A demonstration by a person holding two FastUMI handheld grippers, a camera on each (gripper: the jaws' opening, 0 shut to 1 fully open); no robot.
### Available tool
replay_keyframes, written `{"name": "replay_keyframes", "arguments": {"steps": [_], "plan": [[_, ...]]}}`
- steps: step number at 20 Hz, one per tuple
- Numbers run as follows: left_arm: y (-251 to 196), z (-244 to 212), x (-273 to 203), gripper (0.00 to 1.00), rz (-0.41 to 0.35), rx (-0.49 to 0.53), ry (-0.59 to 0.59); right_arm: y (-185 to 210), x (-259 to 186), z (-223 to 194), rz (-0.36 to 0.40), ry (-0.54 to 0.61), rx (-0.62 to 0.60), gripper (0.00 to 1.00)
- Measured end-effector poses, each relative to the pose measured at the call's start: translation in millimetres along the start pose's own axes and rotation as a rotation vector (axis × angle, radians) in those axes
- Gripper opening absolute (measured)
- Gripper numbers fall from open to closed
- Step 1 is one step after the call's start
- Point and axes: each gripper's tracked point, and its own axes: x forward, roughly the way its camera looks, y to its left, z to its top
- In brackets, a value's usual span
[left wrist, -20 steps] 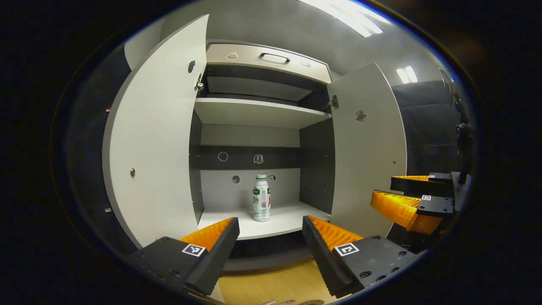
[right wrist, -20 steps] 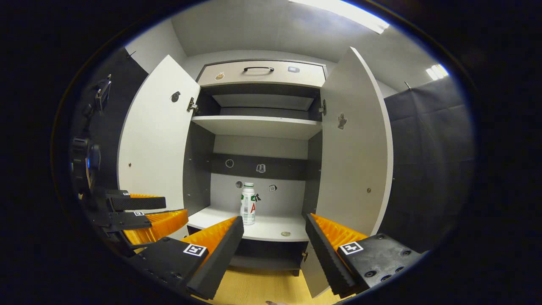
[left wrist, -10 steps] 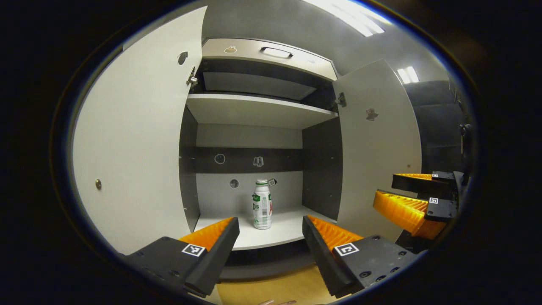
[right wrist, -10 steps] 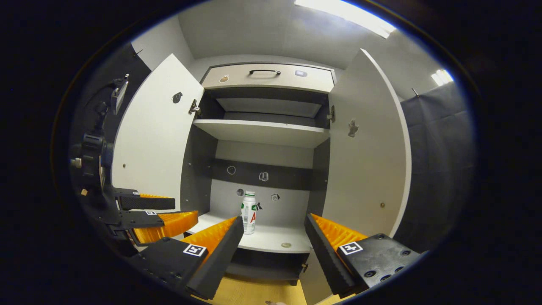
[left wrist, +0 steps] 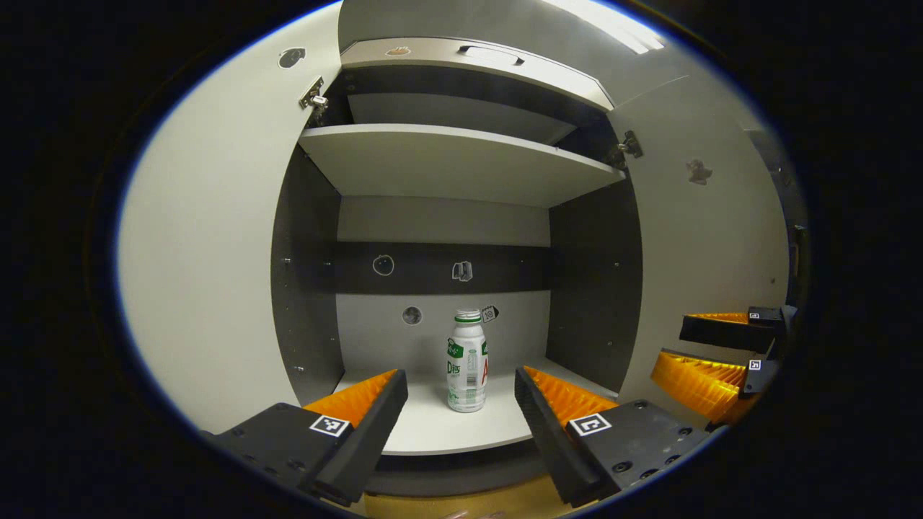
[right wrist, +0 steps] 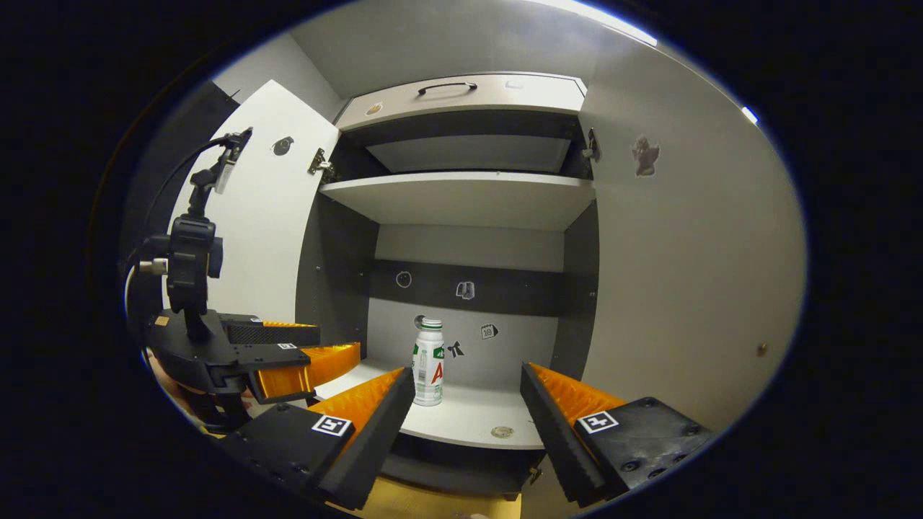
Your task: Grasp the bottle in the cabinet with the left hand and place it on the coaster, then close the right door with the right hand and the left door with the left hand.
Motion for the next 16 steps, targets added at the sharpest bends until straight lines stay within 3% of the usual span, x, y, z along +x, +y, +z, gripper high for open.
{"name": "replay_keyframes", "arguments": {"steps": [5, 16], "plan": [[-4, -9, 42, 0.95, -0.023, -0.025, 0.009, -8, 28, -21, 0.024, 0.031, 0.013, 0.98], [-10, -42, 128, 0.95, -0.074, 0.03, 0.04, -20, 75, -69, 0.047, 0.104, 0.031, 0.98]]}}
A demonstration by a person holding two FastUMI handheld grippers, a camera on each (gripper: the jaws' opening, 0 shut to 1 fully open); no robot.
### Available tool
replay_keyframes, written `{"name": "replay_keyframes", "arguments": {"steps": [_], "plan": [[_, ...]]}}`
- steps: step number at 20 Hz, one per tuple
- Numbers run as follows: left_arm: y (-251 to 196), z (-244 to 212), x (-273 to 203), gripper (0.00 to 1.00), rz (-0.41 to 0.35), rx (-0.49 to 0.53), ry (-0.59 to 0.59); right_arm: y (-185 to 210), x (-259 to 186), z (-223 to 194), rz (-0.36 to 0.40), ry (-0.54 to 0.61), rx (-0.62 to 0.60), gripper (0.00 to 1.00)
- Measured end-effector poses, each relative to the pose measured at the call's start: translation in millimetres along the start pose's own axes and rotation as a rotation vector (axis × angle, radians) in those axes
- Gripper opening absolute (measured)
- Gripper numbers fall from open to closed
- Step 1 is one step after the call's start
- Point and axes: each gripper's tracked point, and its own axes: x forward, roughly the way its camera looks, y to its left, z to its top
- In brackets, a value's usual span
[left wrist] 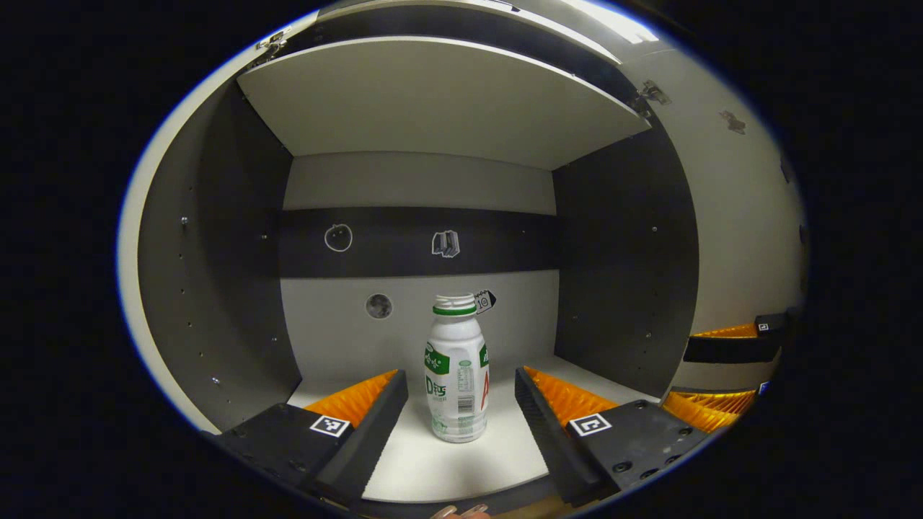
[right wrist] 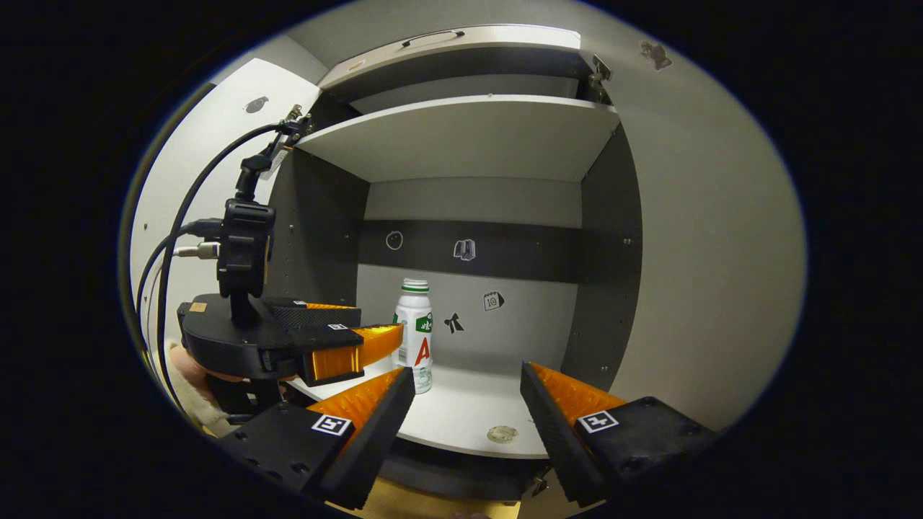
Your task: Grasp the bottle in the cabinet with the left hand and place it on the coaster, then close the right door with the right hand and the left door with the left hand.
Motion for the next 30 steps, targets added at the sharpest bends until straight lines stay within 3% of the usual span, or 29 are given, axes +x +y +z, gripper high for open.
{"name": "replay_keyframes", "arguments": {"steps": [17, 18, 20, 22, 30], "plan": [[10, -39, 76, 0.95, -0.036, -0.01, 0.043, -4, 44, -36, 0.03, 0.064, 0.034, 0.98], [9, -40, 80, 0.9, -0.031, -0.009, 0.039, -5, 45, -38, 0.028, 0.068, 0.037, 0.98], [9, -39, 77, 0.8, -0.034, -0.01, 0.035, -6, 46, -40, 0.023, 0.071, 0.039, 0.98], [7, -39, 76, 0.77, -0.044, -0.007, 0.04, -8, 45, -38, 0.018, 0.068, 0.039, 0.98], [3, 6, 34, 0.77, -0.025, 0.039, -0.025, 2, 20, -10, 0.037, 0.012, 0.04, 0.98]]}}
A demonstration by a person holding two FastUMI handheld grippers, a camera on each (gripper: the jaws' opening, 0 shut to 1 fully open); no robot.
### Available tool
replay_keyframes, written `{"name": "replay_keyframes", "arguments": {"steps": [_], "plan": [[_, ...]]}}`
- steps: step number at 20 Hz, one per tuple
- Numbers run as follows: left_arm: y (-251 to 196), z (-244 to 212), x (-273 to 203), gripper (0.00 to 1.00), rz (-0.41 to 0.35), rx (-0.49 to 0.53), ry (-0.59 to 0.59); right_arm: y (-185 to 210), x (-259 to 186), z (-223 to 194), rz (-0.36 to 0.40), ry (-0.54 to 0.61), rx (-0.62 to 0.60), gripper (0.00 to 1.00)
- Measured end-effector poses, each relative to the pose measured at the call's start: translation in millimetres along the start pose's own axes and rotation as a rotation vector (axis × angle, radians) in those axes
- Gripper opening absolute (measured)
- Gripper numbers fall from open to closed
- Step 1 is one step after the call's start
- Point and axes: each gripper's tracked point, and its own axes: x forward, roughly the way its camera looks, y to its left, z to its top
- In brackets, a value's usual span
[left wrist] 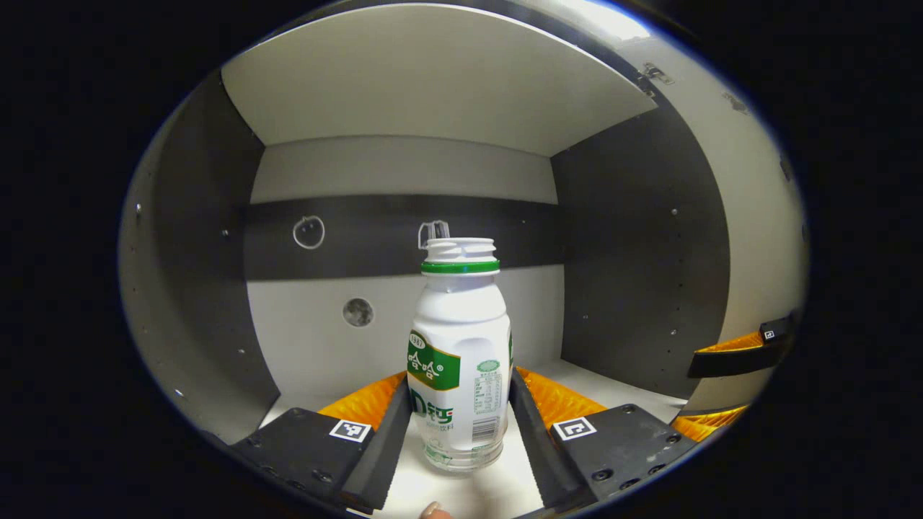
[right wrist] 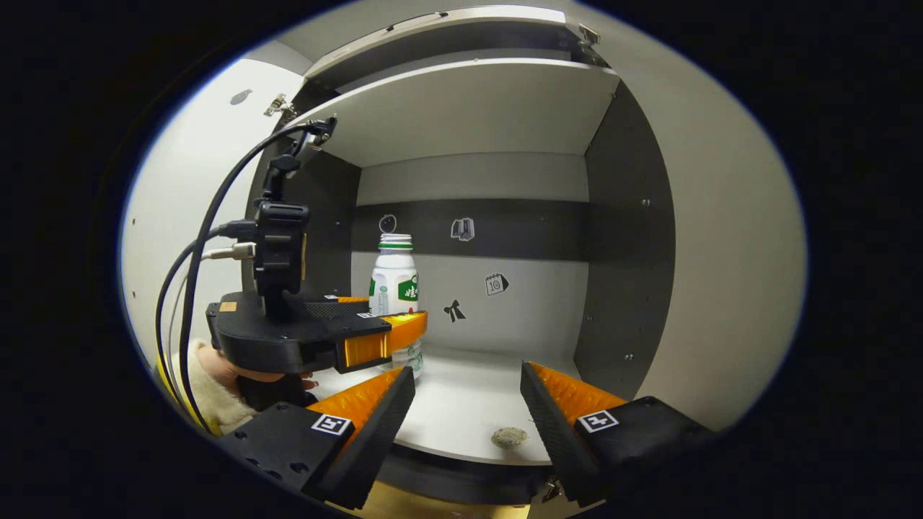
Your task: Grasp the bottle in the cabinet with the left hand and place it on the coaster, then close the right door with the right hand and the left door with the left hand.
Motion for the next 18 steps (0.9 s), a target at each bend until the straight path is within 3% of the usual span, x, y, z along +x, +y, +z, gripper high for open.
{"name": "replay_keyframes", "arguments": {"steps": [11, 18], "plan": [[6, 40, -111, 0.77, 0.074, -0.013, -0.053, 50, -83, 55, 0.065, -0.107, -0.04, 0.98], [0, 42, -172, 0.77, 0.062, -0.01, -0.048, 84, -136, 64, 0.079, -0.132, -0.037, 0.98]]}}
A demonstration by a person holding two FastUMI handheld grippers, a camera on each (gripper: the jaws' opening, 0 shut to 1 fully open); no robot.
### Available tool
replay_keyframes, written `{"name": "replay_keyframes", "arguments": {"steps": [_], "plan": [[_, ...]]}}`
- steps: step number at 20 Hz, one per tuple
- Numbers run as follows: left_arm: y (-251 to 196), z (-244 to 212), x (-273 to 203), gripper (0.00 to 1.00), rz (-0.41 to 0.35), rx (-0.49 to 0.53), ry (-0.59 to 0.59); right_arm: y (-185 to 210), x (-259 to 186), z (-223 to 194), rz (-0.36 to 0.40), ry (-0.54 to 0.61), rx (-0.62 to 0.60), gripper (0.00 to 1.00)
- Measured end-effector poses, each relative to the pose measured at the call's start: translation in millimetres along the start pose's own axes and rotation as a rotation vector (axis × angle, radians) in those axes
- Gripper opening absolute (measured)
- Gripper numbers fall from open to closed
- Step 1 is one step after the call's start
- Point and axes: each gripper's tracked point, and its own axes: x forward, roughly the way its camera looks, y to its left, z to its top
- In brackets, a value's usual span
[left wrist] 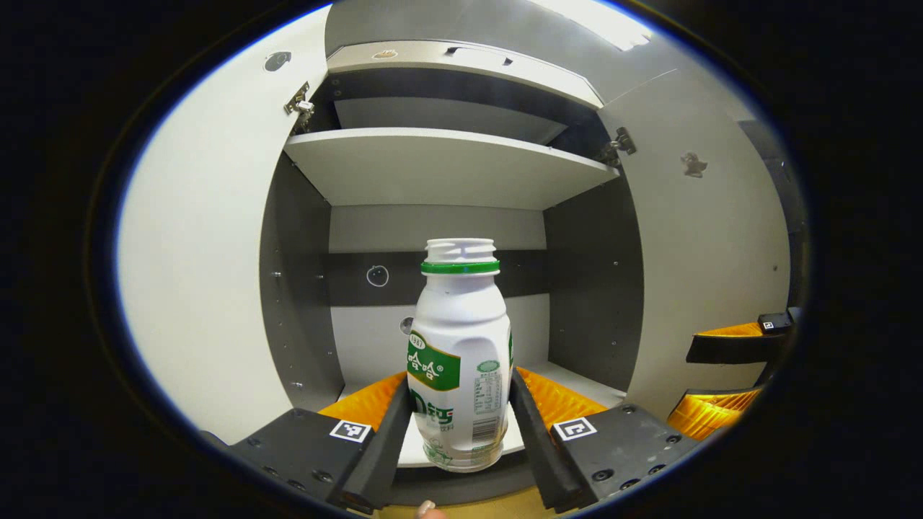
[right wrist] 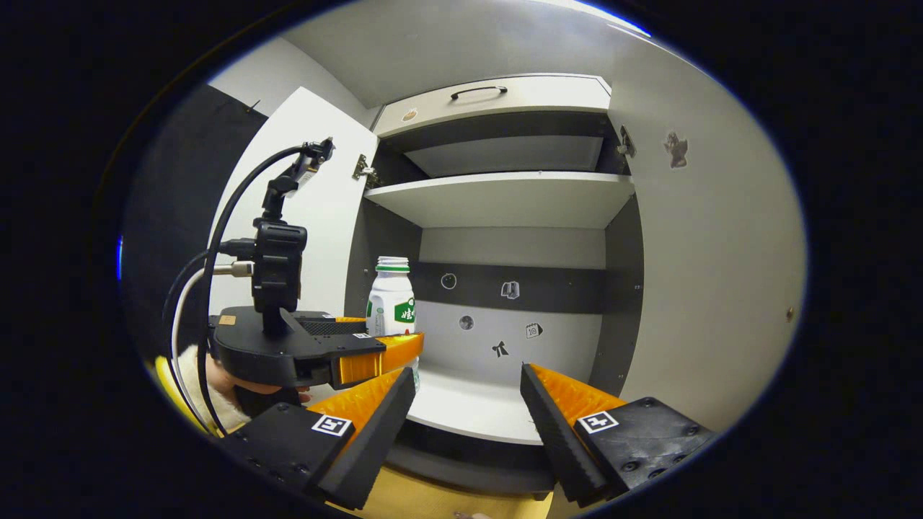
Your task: Grasp the bottle in the cabinet with the left hand and place it on the coaster, then close the right door with the right hand and the left door with the left hand.
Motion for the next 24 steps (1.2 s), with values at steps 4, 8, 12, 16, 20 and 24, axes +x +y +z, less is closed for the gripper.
{"name": "replay_keyframes", "arguments": {"steps": [4, 8, 12, 16, 20, 24], "plan": [[-4, 2, -35, 0.77, -0.025, -0.005, 0.005, 17, -28, 3, -0.033, 0.019, -0.003, 0.98], [-19, 3, -67, 0.77, -0.085, -0.013, 0.004, 27, -62, 11, -0.096, 0.017, -0.02, 0.97], [-41, -1, -93, 0.77, -0.162, -0.01, 0.006, 28, -97, 10, -0.18, 0.033, -0.028, 0.97], [-62, -9, -115, 0.77, -0.224, -0.015, 0.012, 24, -130, 6, -0.252, 0.06, -0.043, 0.98], [-80, -16, -134, 0.77, -0.257, -0.022, 0.009, 18, -150, 5, -0.286, 0.07, -0.055, 0.98], [-94, -25, -148, 0.77, -0.258, -0.047, 0.003, 11, -156, 5, -0.266, 0.067, -0.073, 0.97]]}}
